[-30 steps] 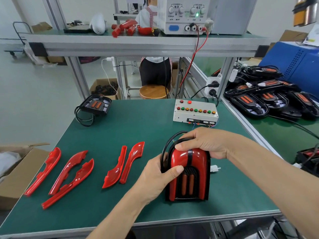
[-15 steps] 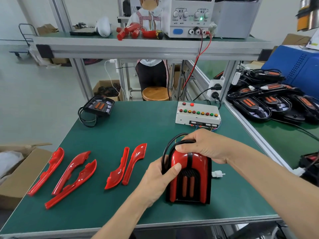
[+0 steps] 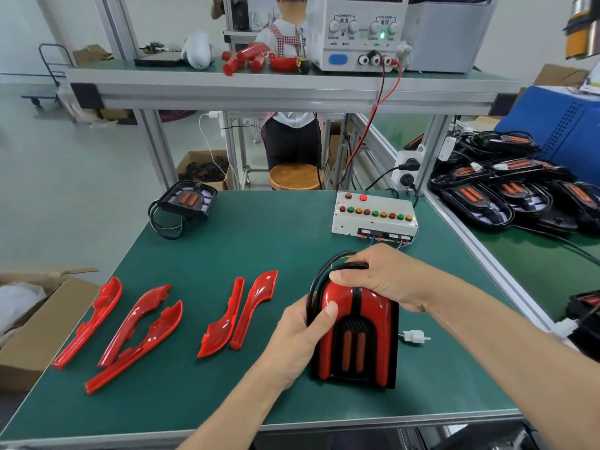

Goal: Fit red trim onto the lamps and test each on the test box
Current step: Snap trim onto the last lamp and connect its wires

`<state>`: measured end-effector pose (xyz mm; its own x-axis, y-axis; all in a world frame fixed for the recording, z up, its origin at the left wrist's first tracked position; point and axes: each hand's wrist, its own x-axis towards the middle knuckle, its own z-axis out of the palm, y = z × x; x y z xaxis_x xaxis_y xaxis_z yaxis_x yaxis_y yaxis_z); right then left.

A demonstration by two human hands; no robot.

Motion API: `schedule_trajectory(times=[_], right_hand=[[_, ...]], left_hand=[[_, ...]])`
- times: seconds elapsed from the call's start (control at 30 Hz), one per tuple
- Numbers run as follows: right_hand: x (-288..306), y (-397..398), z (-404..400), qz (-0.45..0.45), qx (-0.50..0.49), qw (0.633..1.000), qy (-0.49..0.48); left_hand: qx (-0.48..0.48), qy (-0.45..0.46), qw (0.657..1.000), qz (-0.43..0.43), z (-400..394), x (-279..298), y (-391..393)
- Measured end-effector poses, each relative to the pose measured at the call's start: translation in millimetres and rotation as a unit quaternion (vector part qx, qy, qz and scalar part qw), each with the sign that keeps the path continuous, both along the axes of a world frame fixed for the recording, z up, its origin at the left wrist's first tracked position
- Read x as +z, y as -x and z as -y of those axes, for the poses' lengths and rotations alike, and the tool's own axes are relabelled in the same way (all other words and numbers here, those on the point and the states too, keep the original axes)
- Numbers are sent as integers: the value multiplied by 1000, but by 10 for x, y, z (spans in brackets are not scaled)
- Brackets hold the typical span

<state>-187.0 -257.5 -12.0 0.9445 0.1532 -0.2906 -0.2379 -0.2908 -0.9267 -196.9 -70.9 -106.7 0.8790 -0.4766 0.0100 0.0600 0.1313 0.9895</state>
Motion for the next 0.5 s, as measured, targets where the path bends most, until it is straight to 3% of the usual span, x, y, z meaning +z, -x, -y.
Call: schedule_trajectory(times=[0.2, 0.5], right_hand=[[-79, -23, 14, 27, 7, 1000, -6], [-99, 3, 136, 9, 10, 1000, 0]], left_hand=[[5, 3, 1000, -8, 25, -21, -27], [4, -32, 998, 48, 59, -82, -7]])
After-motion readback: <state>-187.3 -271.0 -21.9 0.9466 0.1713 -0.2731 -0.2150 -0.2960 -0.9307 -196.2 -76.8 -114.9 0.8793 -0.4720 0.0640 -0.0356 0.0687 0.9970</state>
